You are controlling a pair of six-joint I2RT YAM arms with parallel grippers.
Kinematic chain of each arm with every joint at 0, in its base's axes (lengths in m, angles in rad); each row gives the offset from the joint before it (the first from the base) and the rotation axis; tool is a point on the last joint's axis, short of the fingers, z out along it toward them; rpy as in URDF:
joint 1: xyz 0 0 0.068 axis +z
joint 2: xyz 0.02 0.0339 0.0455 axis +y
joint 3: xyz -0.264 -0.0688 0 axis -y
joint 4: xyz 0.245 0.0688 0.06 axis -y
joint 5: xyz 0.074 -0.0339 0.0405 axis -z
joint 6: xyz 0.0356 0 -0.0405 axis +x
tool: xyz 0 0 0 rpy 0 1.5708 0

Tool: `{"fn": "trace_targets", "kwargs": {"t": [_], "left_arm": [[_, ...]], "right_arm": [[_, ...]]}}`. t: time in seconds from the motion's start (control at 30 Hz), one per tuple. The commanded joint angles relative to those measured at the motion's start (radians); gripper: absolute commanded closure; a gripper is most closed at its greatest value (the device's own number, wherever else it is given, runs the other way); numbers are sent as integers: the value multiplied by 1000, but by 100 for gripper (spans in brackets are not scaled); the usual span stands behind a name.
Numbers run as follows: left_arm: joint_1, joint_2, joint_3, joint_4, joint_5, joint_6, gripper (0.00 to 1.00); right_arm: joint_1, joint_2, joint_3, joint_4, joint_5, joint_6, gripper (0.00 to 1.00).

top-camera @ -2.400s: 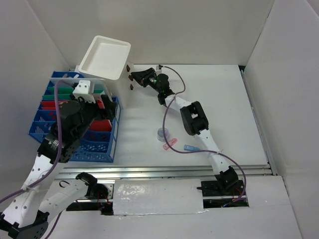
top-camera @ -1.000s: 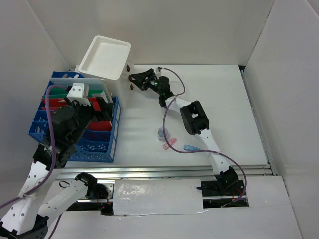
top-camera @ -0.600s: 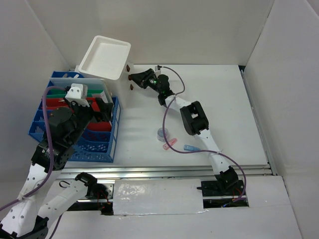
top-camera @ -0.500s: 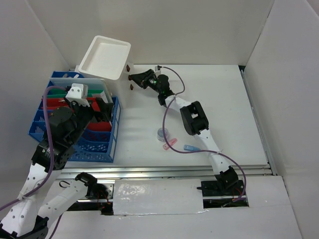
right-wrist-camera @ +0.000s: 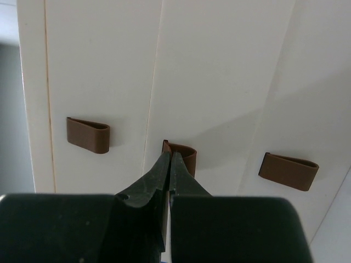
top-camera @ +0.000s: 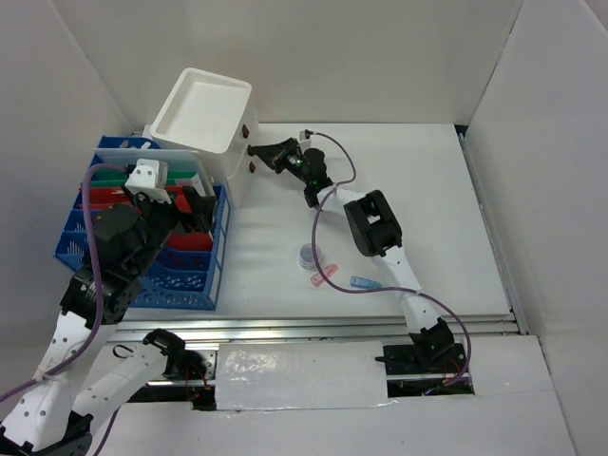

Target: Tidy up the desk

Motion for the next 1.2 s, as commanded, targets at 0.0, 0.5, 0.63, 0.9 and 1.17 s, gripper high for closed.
{"fn": "trace_targets", "kwargs": {"t": [0.0,0.5,0.63,0.9,1.17], "left_arm": [[5,-10,-3,51,-1,8,1],[8,0,-4,51,-4,10,0],[9,-3,-3,48,-20,7,0],[23,-12,2,41,-43,-2,0],[23,-12,11,30,-64,-10,0]], "right_arm": [[-22,-94,-89,86,-40,-12,100],[-104,-199,-233,51,-113,-65,100],[-133,-259,-316,51,-122,-97,100],[-156,-344,-430,88,-162,-130,88],[-229,-558,-702,100,-153,-208,0]]}}
